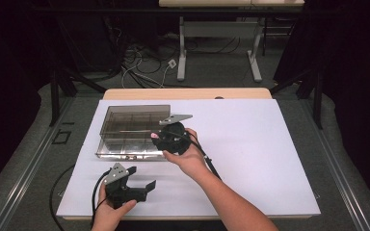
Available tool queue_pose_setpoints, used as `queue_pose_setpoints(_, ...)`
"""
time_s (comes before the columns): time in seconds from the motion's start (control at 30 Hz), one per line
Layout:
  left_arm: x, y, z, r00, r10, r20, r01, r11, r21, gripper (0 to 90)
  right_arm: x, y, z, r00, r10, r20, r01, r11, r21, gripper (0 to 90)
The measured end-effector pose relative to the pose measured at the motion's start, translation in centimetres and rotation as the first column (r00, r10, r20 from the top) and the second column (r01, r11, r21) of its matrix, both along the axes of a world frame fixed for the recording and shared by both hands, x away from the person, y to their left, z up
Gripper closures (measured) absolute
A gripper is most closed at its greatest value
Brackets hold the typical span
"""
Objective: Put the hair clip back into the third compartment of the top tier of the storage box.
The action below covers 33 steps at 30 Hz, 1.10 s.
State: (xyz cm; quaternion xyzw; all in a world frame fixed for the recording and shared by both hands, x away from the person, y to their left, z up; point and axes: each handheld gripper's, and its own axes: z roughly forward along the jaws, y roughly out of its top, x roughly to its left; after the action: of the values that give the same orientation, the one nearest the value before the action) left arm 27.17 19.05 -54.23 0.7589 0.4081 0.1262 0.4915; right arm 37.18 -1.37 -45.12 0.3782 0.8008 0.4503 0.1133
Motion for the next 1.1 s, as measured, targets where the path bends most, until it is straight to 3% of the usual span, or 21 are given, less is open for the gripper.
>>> queue_pose_setpoints(0.67, 0.1, 0.1, -0.1, 1.0000, 0.008, 0.000, -0.008, 1.0000, 0.002, 4.6, 0.1, 0.5, -1.9, 0.9998, 0.012, -0.012, -0.013, 1.000, -0.023, 67.9)
queue_pose_setpoints(0.8, 0.1, 0.1, -0.1, 0.9999, 0.011, -0.007, -0.011, 0.9999, -0.004, 4.6, 0.0, 0.3, -2.1, 0.9995, 0.012, -0.030, -0.013, 1.000, -0.028, 67.9)
queue_pose_setpoints(1.1, 0.1, 0.1, -0.1, 1.0000, 0.009, -0.005, -0.009, 1.0000, -0.001, 4.6, 0.0, 0.2, -2.3, 0.9997, 0.011, -0.022, -0.011, 1.000, -0.015, 67.9)
